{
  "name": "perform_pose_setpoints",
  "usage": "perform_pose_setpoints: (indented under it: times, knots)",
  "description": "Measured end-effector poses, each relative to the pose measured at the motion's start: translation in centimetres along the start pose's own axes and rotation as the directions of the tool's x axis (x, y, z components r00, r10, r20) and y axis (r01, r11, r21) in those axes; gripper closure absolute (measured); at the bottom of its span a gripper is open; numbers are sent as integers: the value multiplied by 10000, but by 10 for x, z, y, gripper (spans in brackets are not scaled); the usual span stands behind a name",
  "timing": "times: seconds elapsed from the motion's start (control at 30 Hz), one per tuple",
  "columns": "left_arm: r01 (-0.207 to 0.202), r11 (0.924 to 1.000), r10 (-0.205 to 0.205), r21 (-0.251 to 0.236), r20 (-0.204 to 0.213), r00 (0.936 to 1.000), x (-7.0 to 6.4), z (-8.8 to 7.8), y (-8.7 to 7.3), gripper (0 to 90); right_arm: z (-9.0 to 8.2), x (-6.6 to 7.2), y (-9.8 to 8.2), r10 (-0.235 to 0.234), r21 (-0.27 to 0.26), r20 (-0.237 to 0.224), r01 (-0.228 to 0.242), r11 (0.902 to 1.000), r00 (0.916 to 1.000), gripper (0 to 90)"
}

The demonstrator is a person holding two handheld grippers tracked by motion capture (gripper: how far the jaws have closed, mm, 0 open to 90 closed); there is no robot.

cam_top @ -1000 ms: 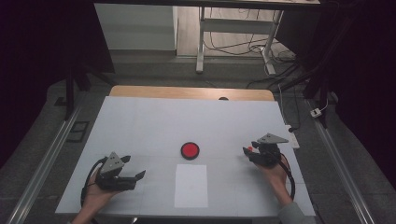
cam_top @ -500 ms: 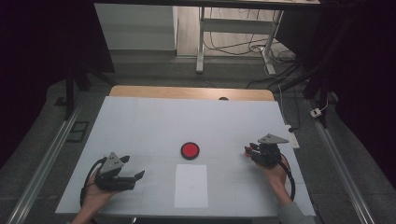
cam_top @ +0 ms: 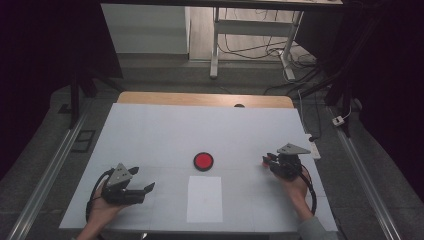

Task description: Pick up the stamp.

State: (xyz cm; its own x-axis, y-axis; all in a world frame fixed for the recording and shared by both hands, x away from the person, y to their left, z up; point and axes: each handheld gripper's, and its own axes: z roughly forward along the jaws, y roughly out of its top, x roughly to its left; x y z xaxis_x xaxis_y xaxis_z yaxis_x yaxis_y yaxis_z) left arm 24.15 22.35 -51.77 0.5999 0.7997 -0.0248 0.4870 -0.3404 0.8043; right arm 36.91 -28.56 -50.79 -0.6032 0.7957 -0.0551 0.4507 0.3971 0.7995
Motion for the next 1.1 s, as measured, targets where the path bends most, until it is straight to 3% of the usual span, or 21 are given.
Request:
perform_pose_setpoints:
  times: [0.7,1.1]
  knots:
    - [-32,10000,32,94,1,10000,0,3,0,195,-19,5,13,45,-1158,-418,-93,9932,9991,724]
    - [-76,9998,76,164,14,10000,-1,5,0,196,-23,14,21,-174,-1384,-729,72,9904,9972,724]
